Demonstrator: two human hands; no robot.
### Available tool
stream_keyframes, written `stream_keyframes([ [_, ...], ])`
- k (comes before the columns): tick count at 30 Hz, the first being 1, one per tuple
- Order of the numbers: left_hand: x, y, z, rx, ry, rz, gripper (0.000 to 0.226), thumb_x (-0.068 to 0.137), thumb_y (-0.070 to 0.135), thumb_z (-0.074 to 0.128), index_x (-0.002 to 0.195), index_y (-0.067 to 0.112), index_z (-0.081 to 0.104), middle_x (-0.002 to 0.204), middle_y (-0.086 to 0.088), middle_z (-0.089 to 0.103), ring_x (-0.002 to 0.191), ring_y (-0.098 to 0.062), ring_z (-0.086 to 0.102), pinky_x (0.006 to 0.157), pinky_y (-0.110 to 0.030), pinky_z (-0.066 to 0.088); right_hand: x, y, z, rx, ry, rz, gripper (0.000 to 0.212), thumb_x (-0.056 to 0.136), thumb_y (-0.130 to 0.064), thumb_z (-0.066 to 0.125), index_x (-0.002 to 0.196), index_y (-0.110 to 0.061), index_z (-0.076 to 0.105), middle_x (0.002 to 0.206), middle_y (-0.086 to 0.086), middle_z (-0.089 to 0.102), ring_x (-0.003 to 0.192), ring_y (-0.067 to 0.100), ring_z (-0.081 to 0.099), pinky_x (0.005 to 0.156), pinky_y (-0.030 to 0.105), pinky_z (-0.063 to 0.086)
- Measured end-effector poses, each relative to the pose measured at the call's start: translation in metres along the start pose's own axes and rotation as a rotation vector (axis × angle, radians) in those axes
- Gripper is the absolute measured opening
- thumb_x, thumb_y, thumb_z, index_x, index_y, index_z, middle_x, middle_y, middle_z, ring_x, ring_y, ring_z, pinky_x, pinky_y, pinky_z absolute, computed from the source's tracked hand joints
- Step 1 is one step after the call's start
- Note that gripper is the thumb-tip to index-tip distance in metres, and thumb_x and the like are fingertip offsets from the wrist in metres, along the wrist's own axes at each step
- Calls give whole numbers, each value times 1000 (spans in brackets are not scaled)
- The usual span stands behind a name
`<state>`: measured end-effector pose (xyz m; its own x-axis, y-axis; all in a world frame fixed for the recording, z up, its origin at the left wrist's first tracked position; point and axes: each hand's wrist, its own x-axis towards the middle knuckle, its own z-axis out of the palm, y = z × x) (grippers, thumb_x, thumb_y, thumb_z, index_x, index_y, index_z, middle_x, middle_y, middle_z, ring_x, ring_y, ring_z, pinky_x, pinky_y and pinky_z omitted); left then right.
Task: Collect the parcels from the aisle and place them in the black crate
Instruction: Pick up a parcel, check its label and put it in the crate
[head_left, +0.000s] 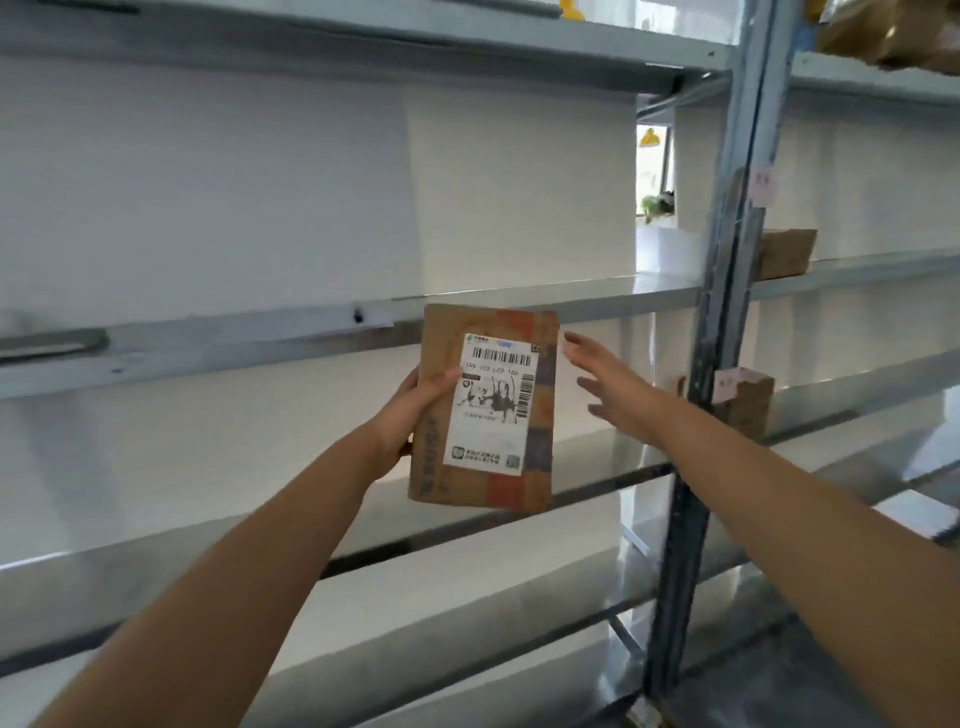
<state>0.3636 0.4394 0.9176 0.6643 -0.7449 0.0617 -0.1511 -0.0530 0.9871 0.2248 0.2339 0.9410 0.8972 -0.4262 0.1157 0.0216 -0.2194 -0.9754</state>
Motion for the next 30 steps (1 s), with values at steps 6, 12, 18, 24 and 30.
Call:
stream_keyframes([
  [6,-46,13,-115,-86,224,30,73,64,71,63,125,32,57,113,2,71,107,-24,66,103,-51,42,39,-21,143,148,-326,-44,54,84,-64,47,134,-45,38,133,-11,53,126,23,46,105,51,39],
  [12,-106,6,-220,-123,447,110,62,74,72,51,121,33,60,114,3,70,111,-23,64,104,-50,40,65,-58,272,212,-411,-129,43,91,-58,37,127,-39,50,119,-12,63,113,19,58,94,41,49],
  [18,-189,-2,-298,-116,720,111,58,79,74,42,114,33,66,116,-1,70,112,-25,63,103,-51,43,72,-81,398,320,-598,-115,27,91,-56,39,101,-42,60,108,-11,68,107,16,61,93,40,50],
  [24,-269,-16,-347,-103,1010,195,60,98,54,11,106,29,65,101,2,75,96,-21,70,88,-42,55,55,-104,529,358,-827,-152,38,91,-58,38,109,-34,63,113,-5,69,107,18,63,91,39,50],
  [30,-342,-35,-376,-194,1333,163,65,97,58,13,112,23,65,114,-11,70,104,-29,67,94,-47,51,16,-112,627,499,-1138,-107,46,97,-50,28,113,-26,63,112,4,70,101,23,67,82,37,55],
])
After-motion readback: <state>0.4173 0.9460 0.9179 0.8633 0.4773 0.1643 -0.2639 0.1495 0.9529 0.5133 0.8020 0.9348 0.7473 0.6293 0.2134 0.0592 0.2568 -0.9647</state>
